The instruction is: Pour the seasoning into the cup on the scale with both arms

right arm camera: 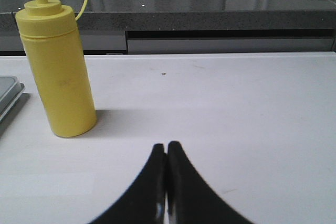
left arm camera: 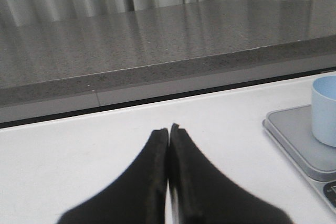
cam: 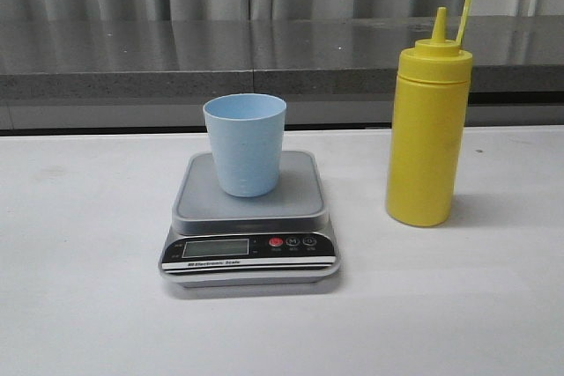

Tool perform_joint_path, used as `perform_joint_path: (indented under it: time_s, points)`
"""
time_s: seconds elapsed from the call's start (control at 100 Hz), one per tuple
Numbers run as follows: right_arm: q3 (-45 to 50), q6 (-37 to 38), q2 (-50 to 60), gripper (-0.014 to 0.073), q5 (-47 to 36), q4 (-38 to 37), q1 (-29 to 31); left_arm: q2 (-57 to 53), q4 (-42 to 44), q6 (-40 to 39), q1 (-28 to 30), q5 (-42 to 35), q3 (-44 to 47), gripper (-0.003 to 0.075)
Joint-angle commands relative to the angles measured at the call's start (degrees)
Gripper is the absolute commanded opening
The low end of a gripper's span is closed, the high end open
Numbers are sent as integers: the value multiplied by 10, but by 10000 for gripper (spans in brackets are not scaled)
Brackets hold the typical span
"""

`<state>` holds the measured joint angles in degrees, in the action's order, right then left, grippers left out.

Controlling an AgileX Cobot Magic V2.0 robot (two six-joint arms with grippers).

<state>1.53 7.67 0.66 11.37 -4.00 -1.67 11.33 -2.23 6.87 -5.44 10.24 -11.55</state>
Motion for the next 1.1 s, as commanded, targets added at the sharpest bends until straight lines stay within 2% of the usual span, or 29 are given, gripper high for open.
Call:
perform_joint_path:
  time_s: [0.0,0.27,0.67,1.09]
  points:
    - [-12,1,11,-67,-49,-8,3,-24,1,-6,24,-48,9,-20]
    - [-12,1,11,-67,-49,-8,3,-135,1,-7,51,-48,82,-20]
    - [-12,1,11,-67,-49,-8,3,-132,2,-38,51,-102,138,-20]
    - [-12,1,11,-67,-49,-8,3,-132,7,-38,51,-96,139,-20]
